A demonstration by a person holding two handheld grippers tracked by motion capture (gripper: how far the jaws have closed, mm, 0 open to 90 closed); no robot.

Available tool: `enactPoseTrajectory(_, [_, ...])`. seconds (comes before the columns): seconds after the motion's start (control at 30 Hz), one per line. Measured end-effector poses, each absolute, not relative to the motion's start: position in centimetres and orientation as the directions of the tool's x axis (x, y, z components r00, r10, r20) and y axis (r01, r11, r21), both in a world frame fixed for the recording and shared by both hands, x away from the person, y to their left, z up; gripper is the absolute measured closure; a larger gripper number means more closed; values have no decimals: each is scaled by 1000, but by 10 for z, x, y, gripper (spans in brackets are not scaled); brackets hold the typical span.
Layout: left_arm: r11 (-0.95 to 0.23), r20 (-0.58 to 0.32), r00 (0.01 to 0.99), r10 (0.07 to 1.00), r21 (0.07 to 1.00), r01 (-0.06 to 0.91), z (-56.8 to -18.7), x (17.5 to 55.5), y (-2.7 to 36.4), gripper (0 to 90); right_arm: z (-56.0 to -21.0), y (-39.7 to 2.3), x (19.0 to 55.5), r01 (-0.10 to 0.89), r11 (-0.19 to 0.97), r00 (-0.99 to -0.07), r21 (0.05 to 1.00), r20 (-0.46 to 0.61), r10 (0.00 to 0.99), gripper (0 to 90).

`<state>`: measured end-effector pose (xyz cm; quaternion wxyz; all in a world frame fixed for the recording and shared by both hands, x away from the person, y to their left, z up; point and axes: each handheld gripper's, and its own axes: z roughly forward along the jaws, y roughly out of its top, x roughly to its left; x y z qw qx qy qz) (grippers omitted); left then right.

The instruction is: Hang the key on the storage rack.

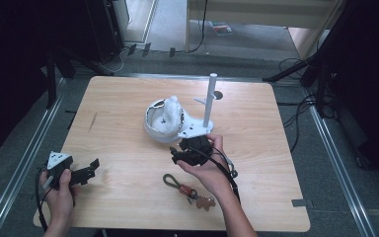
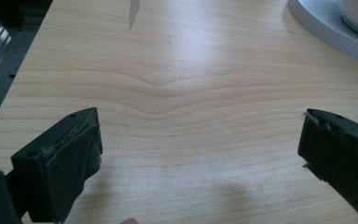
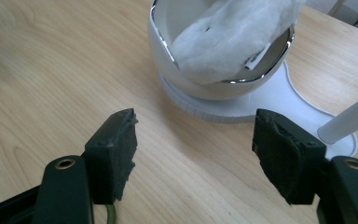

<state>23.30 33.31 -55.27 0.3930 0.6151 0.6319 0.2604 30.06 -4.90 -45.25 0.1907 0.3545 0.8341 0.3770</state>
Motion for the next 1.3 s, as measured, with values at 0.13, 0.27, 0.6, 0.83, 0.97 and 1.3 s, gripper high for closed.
enactPoseTrajectory(0.13, [110, -180, 66, 981, 812, 574, -553, 234, 333, 4, -455, -51, 296, 445, 487, -691, 751, -58, 720, 317])
enactPoseTrajectory(0.27, [110, -180, 67, 981, 812, 573, -553, 233, 334, 4, -456, -51, 293, 444, 511, -706, 736, -63, 705, 317])
enactPoseTrajectory(0.6, [109, -179, 66, 982, 813, 572, -553, 233, 333, 4, -466, -48, 282, 429, 592, -770, 682, -65, 634, 331])
enactPoseTrajectory(0.83, [106, -176, 68, 982, 814, 572, -553, 233, 333, 4, -473, -48, 277, 443, 626, -790, 642, -52, 611, 340])
enactPoseTrajectory(0.97, [107, -177, 68, 982, 814, 570, -553, 233, 333, 4, -478, -47, 273, 445, 648, -805, 618, -41, 592, 342])
enactPoseTrajectory(1.3, [105, -175, 69, 982, 814, 572, -553, 233, 333, 4, -478, -46, 263, 449, 697, -831, 558, -26, 556, 357])
